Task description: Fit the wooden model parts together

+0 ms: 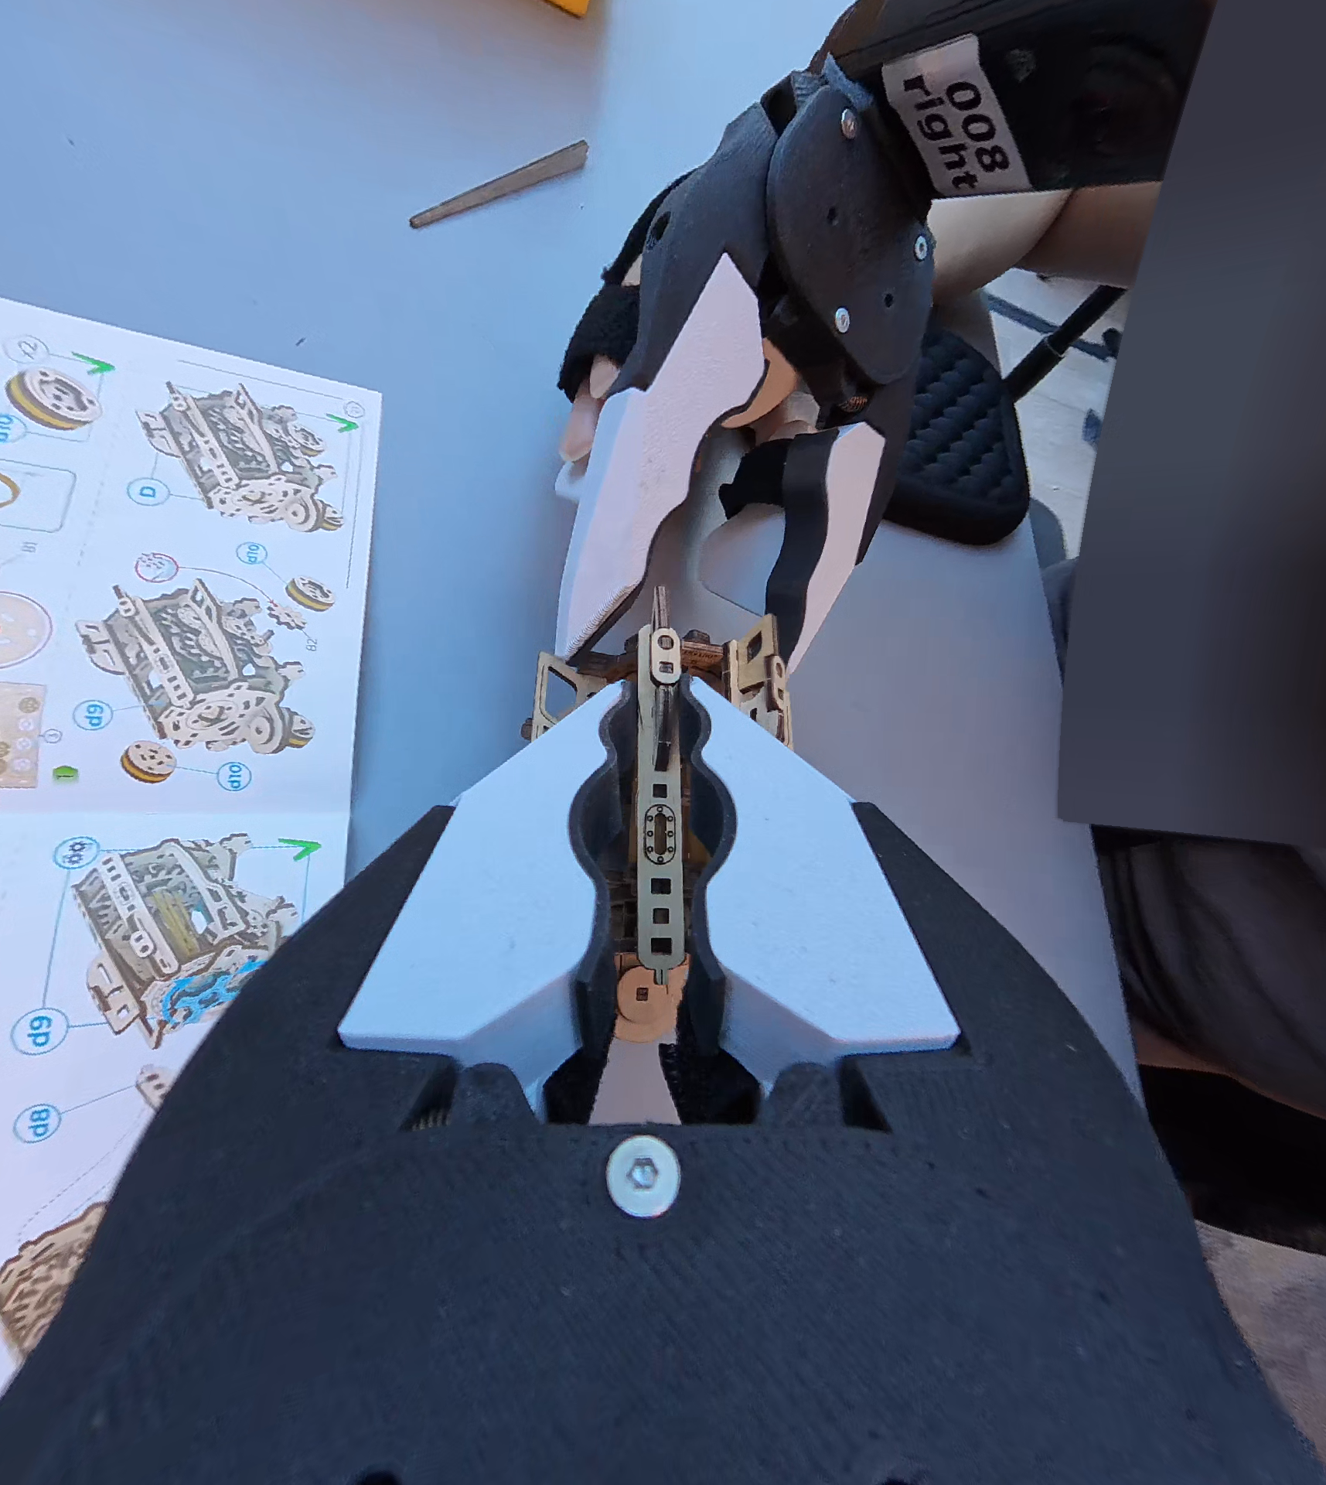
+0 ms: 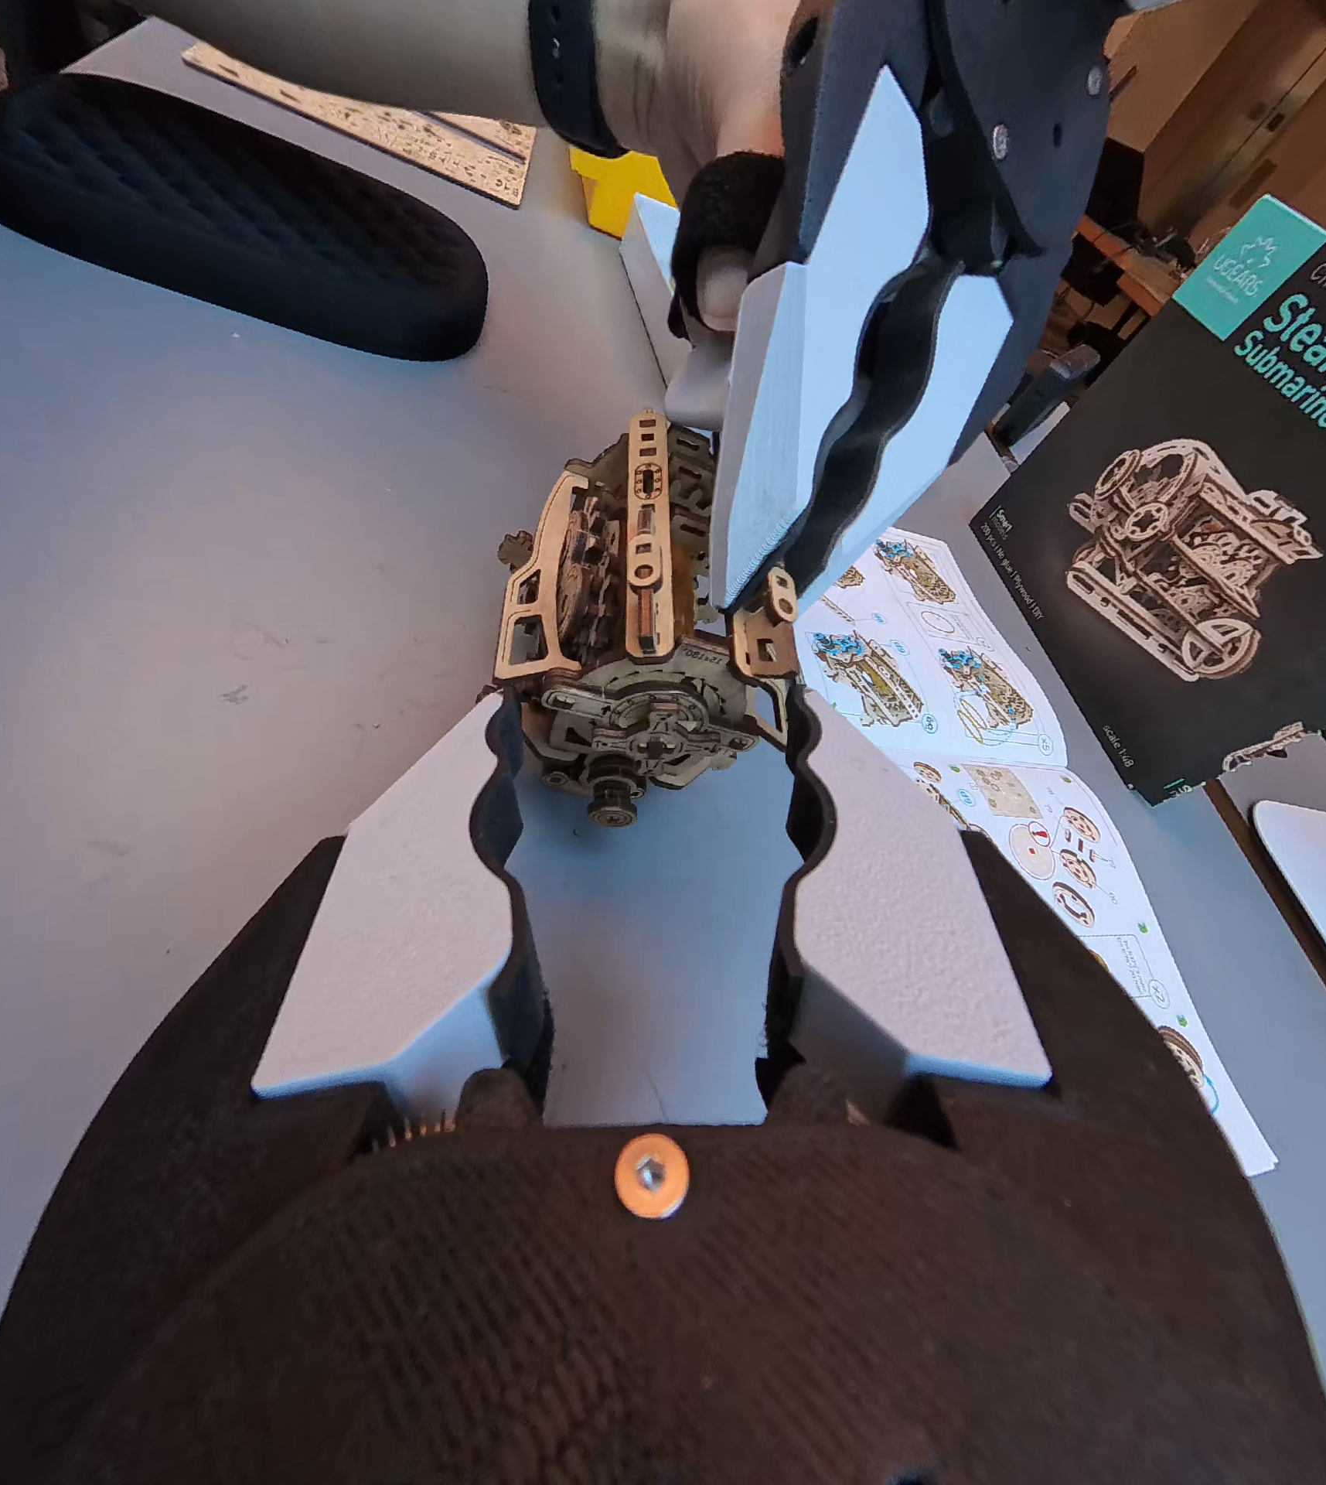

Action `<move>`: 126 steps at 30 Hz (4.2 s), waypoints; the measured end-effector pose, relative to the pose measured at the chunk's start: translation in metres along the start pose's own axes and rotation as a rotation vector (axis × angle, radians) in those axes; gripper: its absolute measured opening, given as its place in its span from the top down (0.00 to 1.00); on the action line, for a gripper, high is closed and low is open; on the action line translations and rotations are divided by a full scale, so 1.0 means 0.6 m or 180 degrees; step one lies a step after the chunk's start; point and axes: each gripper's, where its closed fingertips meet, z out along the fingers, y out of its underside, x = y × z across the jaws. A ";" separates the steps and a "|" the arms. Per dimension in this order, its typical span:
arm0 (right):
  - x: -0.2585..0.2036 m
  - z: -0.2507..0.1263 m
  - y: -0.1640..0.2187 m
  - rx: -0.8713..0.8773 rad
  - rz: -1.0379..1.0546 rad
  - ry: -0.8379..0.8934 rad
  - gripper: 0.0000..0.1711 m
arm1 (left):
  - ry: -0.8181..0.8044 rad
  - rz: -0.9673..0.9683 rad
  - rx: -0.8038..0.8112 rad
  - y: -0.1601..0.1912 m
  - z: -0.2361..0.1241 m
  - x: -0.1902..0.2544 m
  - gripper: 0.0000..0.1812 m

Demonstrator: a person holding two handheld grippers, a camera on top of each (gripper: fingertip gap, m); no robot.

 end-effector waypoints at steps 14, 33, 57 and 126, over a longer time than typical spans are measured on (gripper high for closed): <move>-0.006 -0.027 -0.012 0.0267 0.0204 -0.0139 0.61 | 0.0299 -0.0152 0.0029 0.002 0.002 0.012 0.96; 0.031 -0.036 -0.031 0.0256 -0.1157 0.0292 0.83 | 0.0367 -0.0280 0.0046 0.002 0.000 0.008 0.96; 0.018 -0.027 -0.041 0.0181 0.0414 0.0462 0.75 | 0.0481 -0.0389 0.0046 0.003 0.001 0.005 0.96; 0.013 -0.011 -0.030 0.0273 0.0956 0.0151 0.79 | 0.0596 -0.0560 0.0125 0.004 0.000 0.007 0.96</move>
